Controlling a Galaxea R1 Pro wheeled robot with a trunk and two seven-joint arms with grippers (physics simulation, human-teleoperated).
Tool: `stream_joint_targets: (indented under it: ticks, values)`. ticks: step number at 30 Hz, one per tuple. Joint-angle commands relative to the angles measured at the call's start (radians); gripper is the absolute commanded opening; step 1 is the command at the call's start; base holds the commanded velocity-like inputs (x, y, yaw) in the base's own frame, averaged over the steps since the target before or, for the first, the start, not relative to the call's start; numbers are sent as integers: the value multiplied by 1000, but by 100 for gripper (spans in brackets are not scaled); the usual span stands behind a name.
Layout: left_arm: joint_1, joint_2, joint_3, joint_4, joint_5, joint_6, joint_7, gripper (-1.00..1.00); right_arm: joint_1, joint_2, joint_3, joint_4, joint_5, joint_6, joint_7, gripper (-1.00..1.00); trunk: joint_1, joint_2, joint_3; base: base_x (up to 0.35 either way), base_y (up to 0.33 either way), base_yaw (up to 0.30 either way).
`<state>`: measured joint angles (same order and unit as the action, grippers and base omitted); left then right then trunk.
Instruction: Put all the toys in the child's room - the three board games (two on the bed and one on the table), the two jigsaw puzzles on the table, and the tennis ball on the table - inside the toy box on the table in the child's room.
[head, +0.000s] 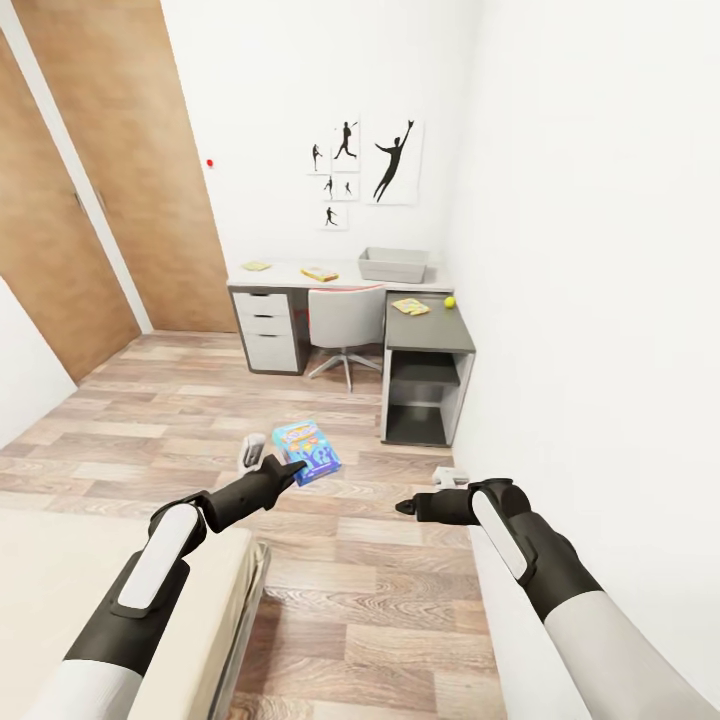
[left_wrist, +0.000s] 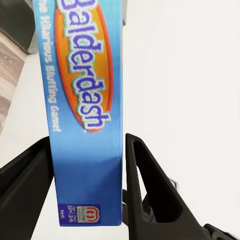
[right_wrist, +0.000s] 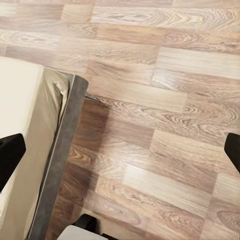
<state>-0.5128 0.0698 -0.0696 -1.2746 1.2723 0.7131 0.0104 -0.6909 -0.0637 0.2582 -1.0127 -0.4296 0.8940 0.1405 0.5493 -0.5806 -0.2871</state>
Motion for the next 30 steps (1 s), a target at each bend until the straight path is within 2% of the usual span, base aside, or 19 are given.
stream_joint_targets:
  ticks: [1, 13, 25, 30]
  values:
    - [-1, 1, -1, 0, 4, 2, 1, -100, -1, 0, 1, -1, 9, 3, 8, 100, 0, -1, -2, 0, 193, -46]
    - [0, 4, -1, 0, 4, 2, -5, -100, -1, 0, 1, 0, 9, 3, 8, 100, 0, -1, -2, 0, 96, -111]
    - [4, 10, 0, 0, 4, 3, -7, -100, -1, -1, 1, 0, 9, 3, 9, 100, 0, -1, -2, 3, 10, -19]
    - [4, 11, 0, 0, 4, 2, -7, -100, 1, -4, 0, 0, 9, 2, 10, 100, 0, -1, -2, 137, 1, -3]
